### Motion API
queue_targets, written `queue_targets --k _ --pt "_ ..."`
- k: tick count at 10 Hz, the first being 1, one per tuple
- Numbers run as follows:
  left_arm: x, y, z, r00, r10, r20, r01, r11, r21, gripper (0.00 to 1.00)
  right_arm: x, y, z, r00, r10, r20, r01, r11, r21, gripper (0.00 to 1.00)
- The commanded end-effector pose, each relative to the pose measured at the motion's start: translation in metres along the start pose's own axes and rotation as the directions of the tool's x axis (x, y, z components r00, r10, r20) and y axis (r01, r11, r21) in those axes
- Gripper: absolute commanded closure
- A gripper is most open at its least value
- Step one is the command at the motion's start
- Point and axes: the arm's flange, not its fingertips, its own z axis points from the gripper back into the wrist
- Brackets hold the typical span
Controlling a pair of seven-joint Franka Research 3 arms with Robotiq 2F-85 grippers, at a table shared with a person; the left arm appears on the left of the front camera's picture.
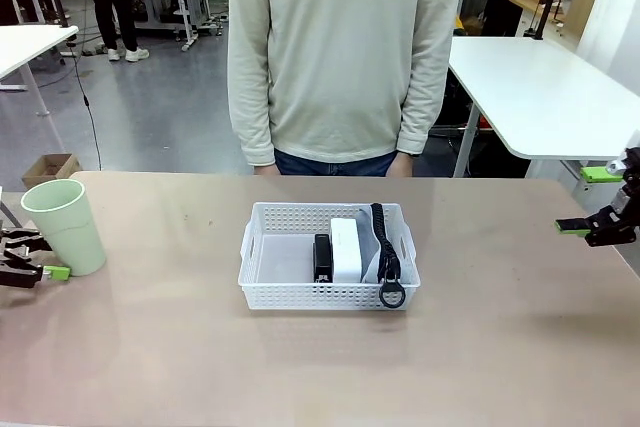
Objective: Efficiently arrange items inside the basket to fit them all.
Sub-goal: Pick up the Reusable plastic cup and place it inside the Organizing basket.
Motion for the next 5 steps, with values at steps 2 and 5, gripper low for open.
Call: queue_targets --k 2,5 --pt "-0.002 0.0 -0.013 0.997 -0.055 0.058 0.058 0.997 -0.053 0.0 -0.001 0.003 0.001 1.0 0.015 -0.002 -0.015 1.0 0.011 0.0" --pt "0.002 -0.002 -0.026 0.99 -0.091 0.107 0.097 0.994 -0.057 0.0 -0.001 0.003 0.001 1.0 0.015 -0.002 -0.015 1.0 0.011 0.0"
